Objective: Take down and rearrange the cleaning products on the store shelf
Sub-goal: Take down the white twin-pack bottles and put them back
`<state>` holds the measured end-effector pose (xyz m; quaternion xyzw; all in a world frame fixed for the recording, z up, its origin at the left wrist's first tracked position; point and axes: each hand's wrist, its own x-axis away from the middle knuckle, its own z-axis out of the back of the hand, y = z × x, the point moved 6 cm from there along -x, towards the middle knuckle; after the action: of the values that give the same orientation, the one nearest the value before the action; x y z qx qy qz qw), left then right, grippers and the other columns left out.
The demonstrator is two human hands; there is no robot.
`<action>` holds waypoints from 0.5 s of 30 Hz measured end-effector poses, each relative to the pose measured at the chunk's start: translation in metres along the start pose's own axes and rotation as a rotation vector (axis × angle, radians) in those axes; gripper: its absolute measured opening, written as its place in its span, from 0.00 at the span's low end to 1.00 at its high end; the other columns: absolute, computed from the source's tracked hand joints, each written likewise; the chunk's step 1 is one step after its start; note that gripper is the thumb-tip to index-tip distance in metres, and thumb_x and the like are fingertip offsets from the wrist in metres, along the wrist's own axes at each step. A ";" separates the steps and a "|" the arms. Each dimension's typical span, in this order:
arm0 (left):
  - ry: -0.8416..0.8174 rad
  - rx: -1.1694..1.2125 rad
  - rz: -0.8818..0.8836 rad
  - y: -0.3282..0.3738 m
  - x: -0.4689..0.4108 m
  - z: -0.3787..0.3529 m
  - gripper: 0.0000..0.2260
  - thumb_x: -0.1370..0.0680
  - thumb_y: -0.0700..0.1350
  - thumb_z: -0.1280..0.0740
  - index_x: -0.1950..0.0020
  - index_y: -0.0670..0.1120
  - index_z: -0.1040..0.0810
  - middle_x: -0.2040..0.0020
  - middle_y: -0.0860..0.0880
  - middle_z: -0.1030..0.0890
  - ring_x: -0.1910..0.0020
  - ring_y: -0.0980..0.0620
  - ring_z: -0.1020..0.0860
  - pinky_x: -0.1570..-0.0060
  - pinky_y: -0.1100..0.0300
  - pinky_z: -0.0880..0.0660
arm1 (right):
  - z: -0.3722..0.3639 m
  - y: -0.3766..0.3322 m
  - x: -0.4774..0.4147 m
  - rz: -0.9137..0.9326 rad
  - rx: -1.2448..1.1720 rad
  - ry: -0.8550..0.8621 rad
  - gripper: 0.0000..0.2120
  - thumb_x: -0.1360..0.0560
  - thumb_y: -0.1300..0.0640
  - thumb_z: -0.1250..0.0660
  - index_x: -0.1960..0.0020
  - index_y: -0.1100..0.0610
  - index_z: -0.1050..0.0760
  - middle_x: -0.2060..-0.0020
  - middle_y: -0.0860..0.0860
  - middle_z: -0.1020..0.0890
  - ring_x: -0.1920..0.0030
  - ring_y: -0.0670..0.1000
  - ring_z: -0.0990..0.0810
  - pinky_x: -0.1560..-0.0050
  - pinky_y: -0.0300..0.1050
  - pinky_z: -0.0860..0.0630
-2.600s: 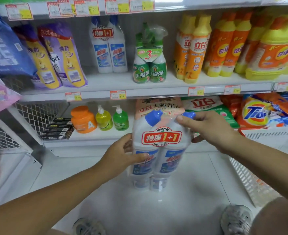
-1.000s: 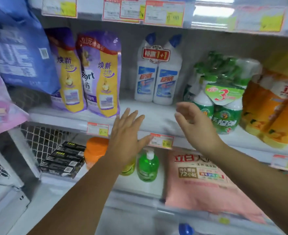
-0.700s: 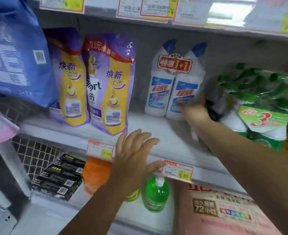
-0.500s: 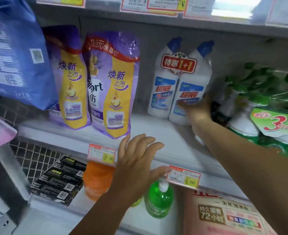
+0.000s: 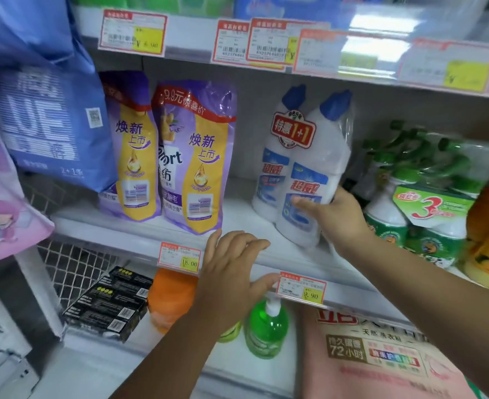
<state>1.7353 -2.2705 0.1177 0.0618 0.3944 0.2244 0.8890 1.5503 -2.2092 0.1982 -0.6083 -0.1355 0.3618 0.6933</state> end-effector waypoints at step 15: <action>-0.270 0.715 0.600 0.041 0.045 0.099 0.38 0.28 0.47 0.23 0.24 0.57 0.40 0.33 0.51 0.28 0.44 0.63 0.24 0.49 0.72 0.28 | 0.085 -0.078 0.151 0.187 0.092 -0.256 0.15 0.28 0.62 0.25 0.44 0.52 0.19 0.52 0.42 0.13 0.51 0.42 0.15 0.53 0.34 0.21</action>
<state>1.8194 -2.2069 0.1672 0.5028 0.2925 0.3113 0.7515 1.6294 -2.0449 0.2530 -0.5347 -0.1491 0.5051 0.6609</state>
